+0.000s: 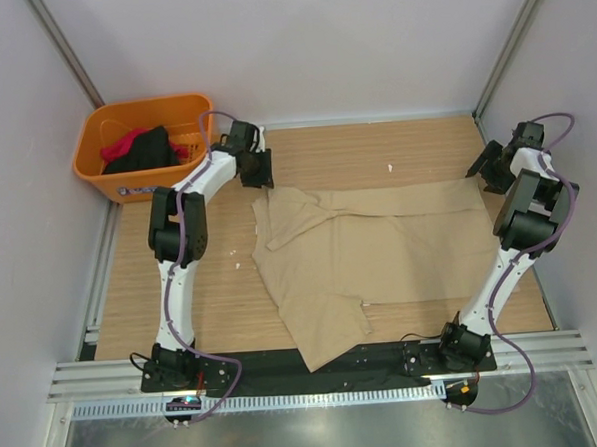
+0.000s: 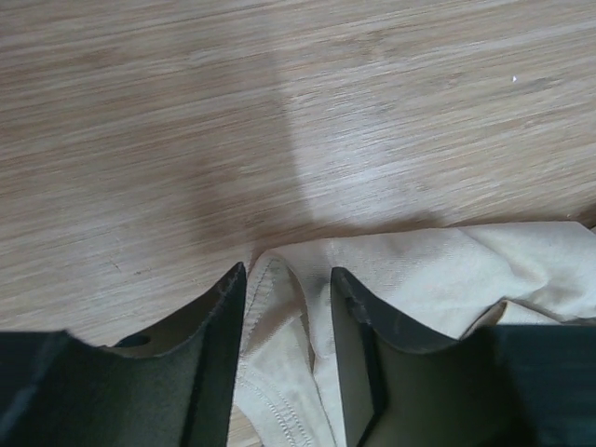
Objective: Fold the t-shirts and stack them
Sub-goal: Fold the tshirt
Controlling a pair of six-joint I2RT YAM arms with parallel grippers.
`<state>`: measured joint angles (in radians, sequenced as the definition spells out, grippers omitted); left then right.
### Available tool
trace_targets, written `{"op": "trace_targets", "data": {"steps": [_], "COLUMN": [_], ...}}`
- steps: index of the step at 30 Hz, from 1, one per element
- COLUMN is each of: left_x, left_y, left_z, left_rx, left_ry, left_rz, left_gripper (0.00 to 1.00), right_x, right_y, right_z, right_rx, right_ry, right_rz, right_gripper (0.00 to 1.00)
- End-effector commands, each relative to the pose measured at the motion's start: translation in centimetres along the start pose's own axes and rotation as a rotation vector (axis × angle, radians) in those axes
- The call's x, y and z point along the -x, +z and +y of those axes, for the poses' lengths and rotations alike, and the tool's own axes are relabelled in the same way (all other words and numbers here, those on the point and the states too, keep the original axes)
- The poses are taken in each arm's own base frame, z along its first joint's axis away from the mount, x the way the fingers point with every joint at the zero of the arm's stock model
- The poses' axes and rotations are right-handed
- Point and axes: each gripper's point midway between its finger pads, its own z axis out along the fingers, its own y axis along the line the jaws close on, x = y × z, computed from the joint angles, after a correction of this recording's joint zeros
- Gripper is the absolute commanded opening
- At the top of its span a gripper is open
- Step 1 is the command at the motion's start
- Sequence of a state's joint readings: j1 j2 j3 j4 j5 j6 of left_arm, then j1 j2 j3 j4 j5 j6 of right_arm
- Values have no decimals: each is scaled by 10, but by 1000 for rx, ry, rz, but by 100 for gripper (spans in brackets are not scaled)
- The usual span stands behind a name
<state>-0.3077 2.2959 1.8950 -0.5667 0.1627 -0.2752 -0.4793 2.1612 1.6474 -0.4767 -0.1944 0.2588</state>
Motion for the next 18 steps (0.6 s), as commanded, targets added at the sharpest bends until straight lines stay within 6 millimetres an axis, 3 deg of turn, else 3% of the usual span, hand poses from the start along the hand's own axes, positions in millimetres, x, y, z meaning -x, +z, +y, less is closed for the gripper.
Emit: {"op": "trace_targets", "data": {"steps": [1,18], "left_x": [-6,-3], "left_y": [4,0], "left_z": [-3,10], "left_rx": [-28,18], "left_ry": [19,-2], "left_rz": [16,18], "left_gripper": [41,4], "right_x": [12,9], "right_y": [-4,19], "right_z": [9,14], "right_rx": [39,-27], "right_ry": [-46,-90], "right_rz": [-27,25], "right_gripper": [68,57]}}
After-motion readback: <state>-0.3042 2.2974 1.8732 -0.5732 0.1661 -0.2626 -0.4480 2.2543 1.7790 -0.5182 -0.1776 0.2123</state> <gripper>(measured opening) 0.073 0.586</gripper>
